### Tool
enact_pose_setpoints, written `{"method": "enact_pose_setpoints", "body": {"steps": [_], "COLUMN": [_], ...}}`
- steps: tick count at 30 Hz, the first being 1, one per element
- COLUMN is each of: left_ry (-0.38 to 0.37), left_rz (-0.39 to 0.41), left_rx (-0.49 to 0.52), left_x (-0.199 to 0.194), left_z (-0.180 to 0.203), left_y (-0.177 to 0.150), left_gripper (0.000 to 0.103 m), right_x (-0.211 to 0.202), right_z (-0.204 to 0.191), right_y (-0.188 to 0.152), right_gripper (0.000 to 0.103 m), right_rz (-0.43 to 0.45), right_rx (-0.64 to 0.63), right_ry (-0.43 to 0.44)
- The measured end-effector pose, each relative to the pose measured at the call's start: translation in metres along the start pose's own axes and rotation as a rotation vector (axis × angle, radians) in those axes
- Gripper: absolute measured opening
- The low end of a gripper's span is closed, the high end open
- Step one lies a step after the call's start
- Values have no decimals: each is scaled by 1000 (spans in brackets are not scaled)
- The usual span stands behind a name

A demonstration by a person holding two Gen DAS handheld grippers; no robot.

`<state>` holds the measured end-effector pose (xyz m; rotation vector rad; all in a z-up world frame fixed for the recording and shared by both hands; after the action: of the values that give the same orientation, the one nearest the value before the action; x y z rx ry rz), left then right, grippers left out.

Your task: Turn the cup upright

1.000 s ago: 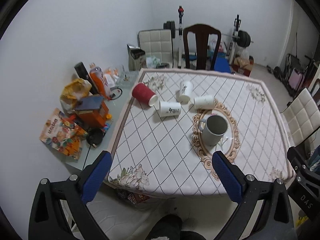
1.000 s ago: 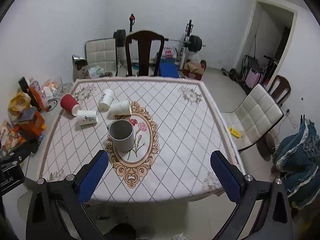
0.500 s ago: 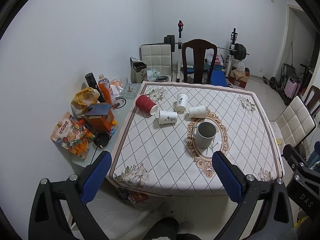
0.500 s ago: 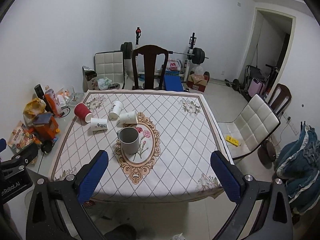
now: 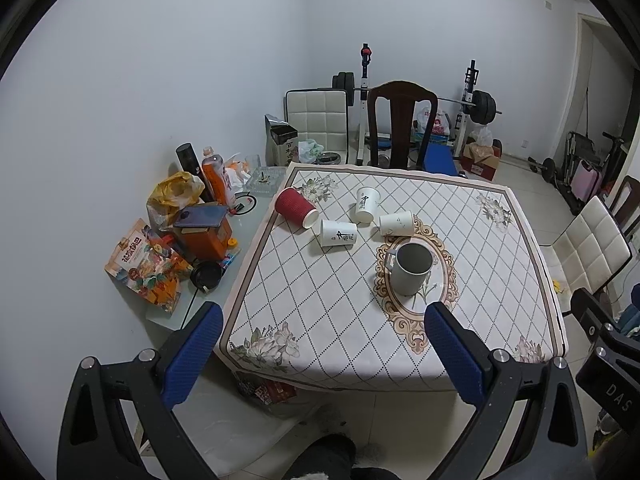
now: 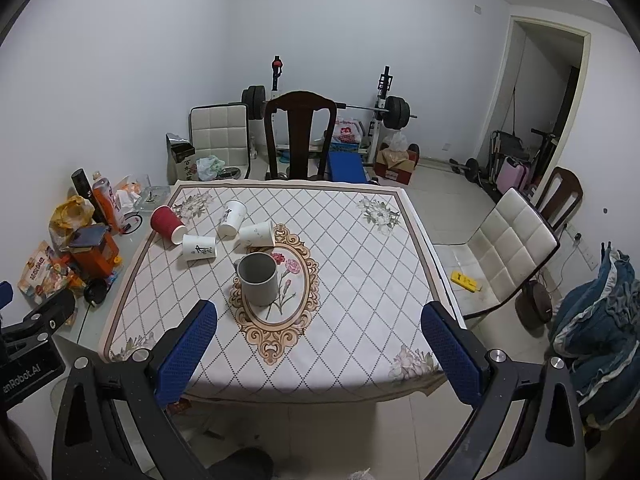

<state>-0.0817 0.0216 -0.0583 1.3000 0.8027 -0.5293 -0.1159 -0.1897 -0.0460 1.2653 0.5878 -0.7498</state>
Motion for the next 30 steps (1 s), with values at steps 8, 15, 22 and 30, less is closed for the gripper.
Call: {"method": "enact_pose_setpoints", "body": {"steps": [8, 15, 22, 30], "left_ry": [2, 1, -4, -8], "left_rz": [-3, -3, -5, -7], "left_rx": [-1, -1, -1, 1], "left_x": [-1, -1, 0, -1], "left_z": [1, 1, 2, 4], "left_y": [-3, -4, -7, -10], "left_gripper": [103, 103, 103, 103], "right_x": [4, 6, 9, 10], "right_z": [2, 3, -1, -3], "right_y": [-2, -3, -5, -5], "right_gripper": [103, 103, 103, 103], "right_rz": [-1, -3, -4, -6], "right_rx": [-1, 0, -6, -8], "right_ry": [10, 15, 28, 32]}}
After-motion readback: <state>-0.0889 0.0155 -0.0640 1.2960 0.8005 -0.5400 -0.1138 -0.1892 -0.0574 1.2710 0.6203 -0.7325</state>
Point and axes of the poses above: each gripper's, at about its wrist camera, not at the fingertips, and x roughly the way its jaws point, z to its right, y to its top, the point moved 7 cm from there along x, roughly the way its jaws point, and after that the axes turned 15 degrees about -x, right-handed, at the moved point
